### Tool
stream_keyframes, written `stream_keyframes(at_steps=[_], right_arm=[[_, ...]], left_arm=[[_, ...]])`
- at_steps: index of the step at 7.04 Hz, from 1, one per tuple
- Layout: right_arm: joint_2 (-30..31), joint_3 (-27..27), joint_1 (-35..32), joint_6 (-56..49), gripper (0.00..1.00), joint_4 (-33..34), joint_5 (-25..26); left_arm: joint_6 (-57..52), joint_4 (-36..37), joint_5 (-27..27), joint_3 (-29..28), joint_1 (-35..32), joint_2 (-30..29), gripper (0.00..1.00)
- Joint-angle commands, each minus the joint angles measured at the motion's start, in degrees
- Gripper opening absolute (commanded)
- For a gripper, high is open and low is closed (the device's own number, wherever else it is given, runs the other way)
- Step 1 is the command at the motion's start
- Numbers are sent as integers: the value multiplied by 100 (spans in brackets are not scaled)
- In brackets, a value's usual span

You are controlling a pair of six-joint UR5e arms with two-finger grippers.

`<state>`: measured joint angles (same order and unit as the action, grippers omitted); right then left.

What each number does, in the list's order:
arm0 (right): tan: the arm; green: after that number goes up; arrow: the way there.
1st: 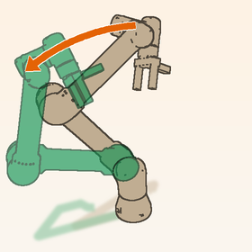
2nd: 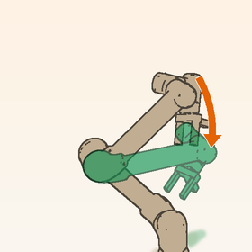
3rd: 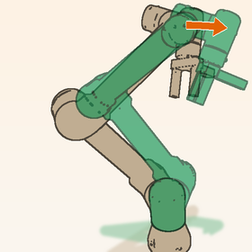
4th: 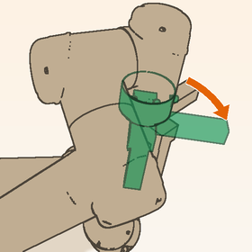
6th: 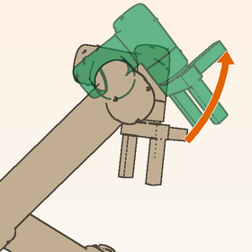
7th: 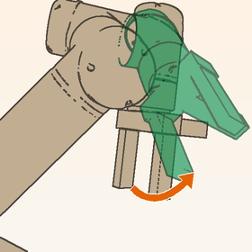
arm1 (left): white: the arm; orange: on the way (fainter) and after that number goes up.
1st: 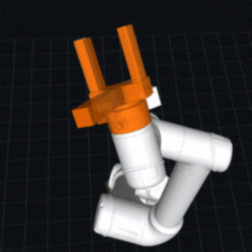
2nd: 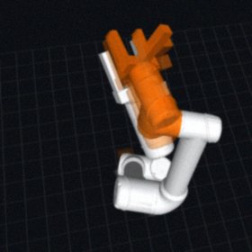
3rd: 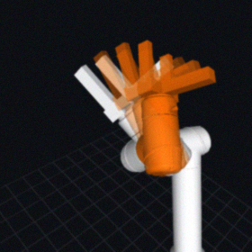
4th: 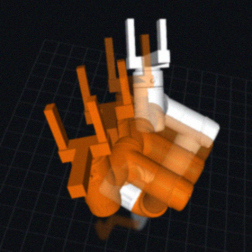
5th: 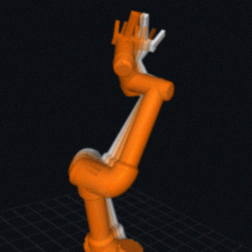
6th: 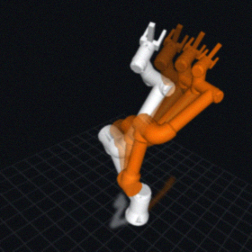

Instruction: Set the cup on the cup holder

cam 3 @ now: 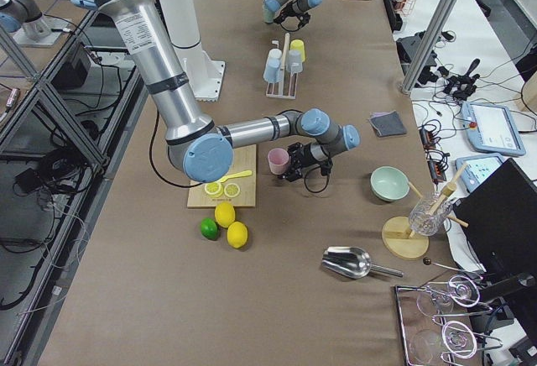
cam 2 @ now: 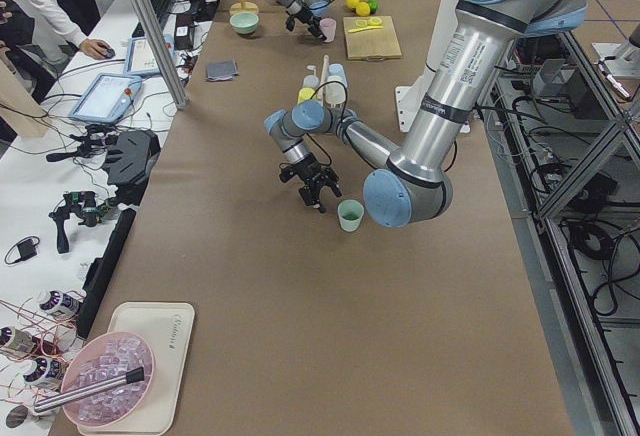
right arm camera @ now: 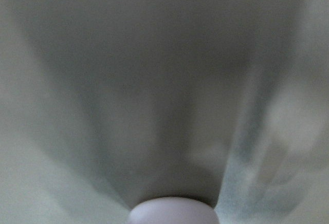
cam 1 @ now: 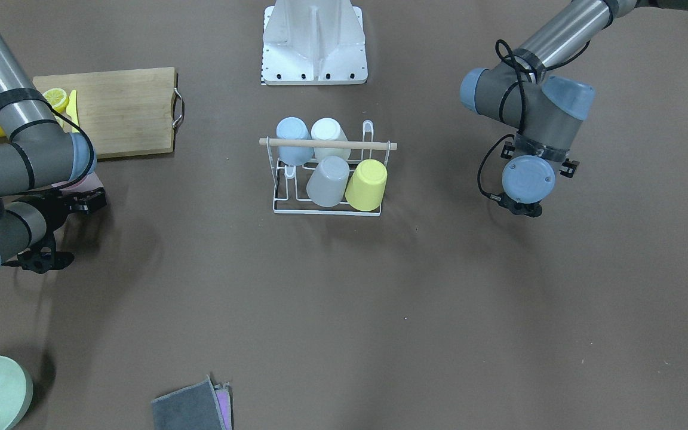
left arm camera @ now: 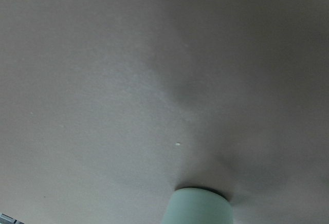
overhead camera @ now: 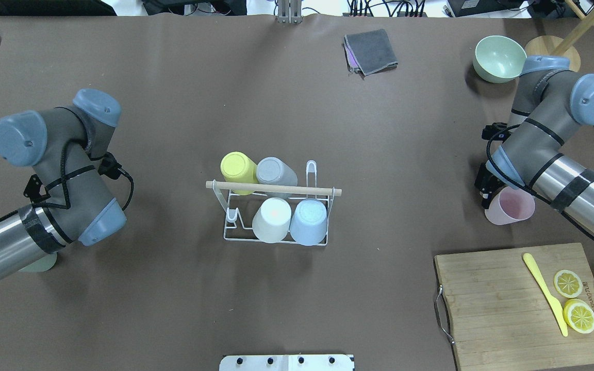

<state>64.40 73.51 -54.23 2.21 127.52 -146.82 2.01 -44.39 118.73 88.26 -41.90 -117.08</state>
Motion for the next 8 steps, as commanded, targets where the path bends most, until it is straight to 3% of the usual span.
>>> stream_keyframes(at_steps=[1,5,8], right_arm=[[12,-21,18,-1,93,10,-30],[-15,-12,44,-1,83,186,-171],[-50,-3,88,-1,50,362,-197]], left_arm=[[-17,53,1,15,111,88,98],[-17,27,-25,15,199,273,98],[-17,-9,-25,68,322,431,98]])
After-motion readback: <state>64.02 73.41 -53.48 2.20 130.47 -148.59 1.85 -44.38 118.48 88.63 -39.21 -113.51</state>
